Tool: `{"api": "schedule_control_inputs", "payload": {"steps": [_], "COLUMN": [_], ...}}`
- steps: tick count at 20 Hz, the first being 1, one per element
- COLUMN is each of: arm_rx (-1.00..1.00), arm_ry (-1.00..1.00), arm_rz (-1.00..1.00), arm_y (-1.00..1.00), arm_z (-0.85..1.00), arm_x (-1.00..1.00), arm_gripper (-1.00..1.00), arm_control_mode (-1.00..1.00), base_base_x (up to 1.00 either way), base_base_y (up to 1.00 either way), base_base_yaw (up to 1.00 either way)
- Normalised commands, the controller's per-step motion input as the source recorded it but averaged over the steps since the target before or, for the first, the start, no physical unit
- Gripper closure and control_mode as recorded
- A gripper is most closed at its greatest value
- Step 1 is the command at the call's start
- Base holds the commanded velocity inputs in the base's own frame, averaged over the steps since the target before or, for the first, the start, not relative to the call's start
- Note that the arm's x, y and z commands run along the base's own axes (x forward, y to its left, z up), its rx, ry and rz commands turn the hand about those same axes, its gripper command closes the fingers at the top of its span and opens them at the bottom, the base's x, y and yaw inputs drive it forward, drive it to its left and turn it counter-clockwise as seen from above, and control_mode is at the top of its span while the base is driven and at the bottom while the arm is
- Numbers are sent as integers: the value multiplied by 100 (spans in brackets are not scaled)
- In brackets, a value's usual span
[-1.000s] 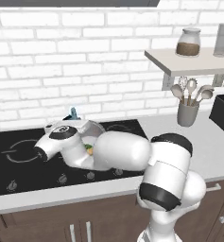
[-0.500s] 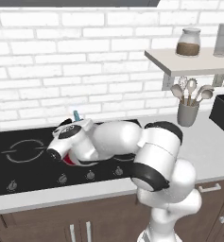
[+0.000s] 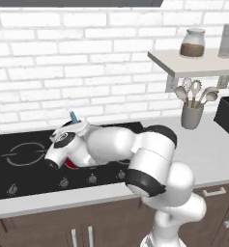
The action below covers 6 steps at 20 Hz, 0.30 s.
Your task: Put the squash and broccoli in the pot. Retrieve the spatula and lightly stir the vegetables in the pot.
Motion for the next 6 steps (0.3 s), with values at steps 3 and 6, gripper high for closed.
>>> {"api": "schedule_control_inputs", "payload": {"steps": [3,6], "arm_rx": [0,0], "arm_ry": [0,0], "arm_rz": [0,0], "arm_y": [0,-7], "arm_z": [43,45], "arm_x": [0,0], "arm_gripper": [100,100], "arm_control_mode": [-100,-100], "base_base_x": [0,0], "base_base_y": [0,0], "base_base_yaw": [0,0]}}
